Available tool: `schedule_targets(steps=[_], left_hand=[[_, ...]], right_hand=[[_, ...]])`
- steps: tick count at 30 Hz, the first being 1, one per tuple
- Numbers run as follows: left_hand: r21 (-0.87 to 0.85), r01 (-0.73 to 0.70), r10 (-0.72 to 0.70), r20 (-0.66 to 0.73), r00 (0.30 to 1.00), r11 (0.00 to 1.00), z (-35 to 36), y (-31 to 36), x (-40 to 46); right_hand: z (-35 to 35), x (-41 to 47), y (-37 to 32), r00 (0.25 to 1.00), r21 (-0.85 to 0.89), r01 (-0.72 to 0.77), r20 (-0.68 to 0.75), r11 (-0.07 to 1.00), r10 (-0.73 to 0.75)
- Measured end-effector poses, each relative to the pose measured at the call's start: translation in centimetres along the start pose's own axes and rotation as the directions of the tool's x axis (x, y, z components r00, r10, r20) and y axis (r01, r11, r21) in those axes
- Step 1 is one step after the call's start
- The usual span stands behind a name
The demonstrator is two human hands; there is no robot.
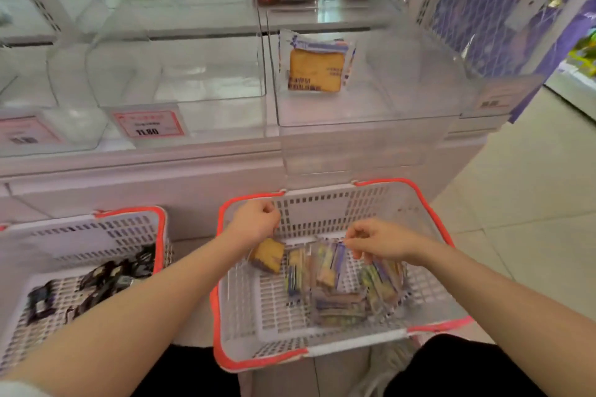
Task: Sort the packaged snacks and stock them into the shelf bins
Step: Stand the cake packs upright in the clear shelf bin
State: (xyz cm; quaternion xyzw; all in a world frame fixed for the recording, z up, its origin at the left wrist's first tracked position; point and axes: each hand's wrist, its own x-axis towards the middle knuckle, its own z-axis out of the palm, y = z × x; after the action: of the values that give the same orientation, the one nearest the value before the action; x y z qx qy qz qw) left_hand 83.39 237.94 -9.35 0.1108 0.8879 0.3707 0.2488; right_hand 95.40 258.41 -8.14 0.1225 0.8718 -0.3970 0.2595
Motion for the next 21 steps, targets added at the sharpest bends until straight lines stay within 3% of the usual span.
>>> schedule_targets(steps=[4, 10, 13, 17, 21], left_hand=[[0.205, -0.026, 0.003, 0.115, 0.993, 0.978, 3.6, -2.3, 0.2], [0.368, -0.105, 0.006, 0.26, 0.966, 0.924, 9.1, -4.8, 2.3], [0.407, -0.112, -0.026, 0.319, 0.948, 0.907, 11.4, -5.8, 2.8], [0.388, -0.113, -0.066, 0.421, 0.905, 0.915, 13.5, -6.8, 2.5], [0.383, -0.169, -0.029, 0.46, 0.888, 0.908, 14.2, -6.7, 2.4]], right_hand=[[3.3, 4.1, 6.7, 0.968, -0.276, -0.231, -0.166, 0.933, 0.19], [6.5, 5.8, 14.8, 0.844, -0.253, -0.519, -0.298, 0.816, 0.445], [8.2, 5.8, 17.5, 0.804, -0.283, -0.593, -0.265, 0.754, 0.533], [10.3, 5.7, 19.5, 0.769, -0.068, -0.625, -0.224, 0.777, 0.599], [9.7, 6.1, 19.1, 0.69, 0.196, -0.679, -0.158, 0.707, 0.706]])
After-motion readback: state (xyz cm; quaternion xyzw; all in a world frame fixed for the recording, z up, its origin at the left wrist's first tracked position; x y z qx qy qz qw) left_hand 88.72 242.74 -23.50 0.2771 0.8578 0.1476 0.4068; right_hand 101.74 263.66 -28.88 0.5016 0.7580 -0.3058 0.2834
